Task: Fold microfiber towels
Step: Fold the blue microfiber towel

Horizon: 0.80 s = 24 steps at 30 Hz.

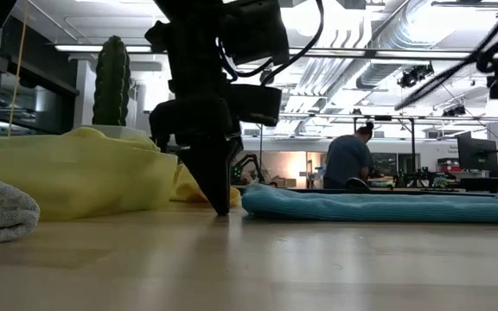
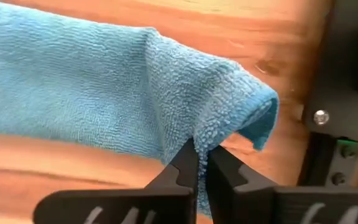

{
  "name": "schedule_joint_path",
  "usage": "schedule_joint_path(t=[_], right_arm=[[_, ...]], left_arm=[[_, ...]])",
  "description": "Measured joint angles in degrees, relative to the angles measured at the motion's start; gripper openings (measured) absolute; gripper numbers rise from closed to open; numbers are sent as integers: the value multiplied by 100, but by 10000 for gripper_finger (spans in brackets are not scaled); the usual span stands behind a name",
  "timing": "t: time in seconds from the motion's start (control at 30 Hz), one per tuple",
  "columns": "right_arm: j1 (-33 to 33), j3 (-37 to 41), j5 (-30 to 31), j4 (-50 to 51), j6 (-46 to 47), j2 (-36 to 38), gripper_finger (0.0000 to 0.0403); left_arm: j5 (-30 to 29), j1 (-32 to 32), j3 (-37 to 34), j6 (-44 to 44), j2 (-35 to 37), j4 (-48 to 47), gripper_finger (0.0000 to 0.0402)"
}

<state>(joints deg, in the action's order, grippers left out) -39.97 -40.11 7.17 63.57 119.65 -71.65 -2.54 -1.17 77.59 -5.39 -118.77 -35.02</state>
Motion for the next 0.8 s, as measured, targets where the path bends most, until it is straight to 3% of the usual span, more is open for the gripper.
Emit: schedule_joint_path(t=[0.3,0.8], right_arm=[[25,-707,780,-123,-779,87,1],[662,-656,2227,-2568,-2462,72,0]], left_arm=[[-14,2,-8,0,-27,395,0],[224,9,-10,0,-60,1172,0]])
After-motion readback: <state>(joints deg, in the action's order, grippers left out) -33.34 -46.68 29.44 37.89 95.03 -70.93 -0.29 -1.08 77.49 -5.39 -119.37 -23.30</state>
